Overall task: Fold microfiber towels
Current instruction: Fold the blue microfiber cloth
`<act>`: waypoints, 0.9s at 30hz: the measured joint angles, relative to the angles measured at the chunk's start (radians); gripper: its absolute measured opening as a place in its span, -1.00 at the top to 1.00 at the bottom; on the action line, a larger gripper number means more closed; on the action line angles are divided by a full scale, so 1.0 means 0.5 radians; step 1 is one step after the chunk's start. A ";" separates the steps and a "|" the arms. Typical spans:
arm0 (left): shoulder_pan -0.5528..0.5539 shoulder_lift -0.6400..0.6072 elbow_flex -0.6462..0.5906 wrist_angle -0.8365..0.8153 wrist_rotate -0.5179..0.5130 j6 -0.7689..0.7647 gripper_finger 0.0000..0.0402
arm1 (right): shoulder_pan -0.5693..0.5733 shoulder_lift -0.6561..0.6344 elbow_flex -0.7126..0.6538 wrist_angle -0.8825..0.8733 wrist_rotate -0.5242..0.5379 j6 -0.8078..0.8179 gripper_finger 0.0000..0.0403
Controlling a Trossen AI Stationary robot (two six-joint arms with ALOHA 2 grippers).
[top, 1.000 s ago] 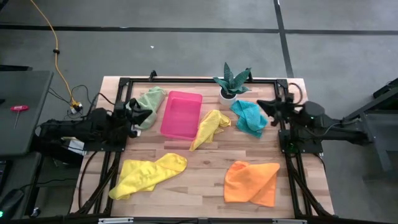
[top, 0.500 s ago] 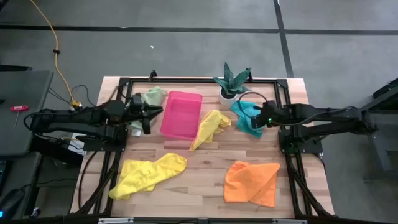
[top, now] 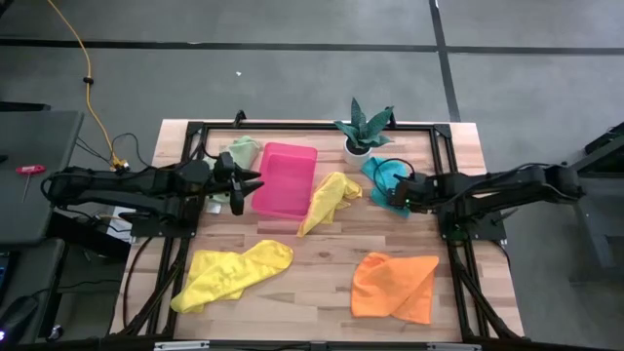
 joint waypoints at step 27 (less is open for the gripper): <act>0.001 0.000 0.000 0.002 0.001 0.002 0.28 | -0.003 -0.033 -0.104 0.485 0.468 0.325 -0.10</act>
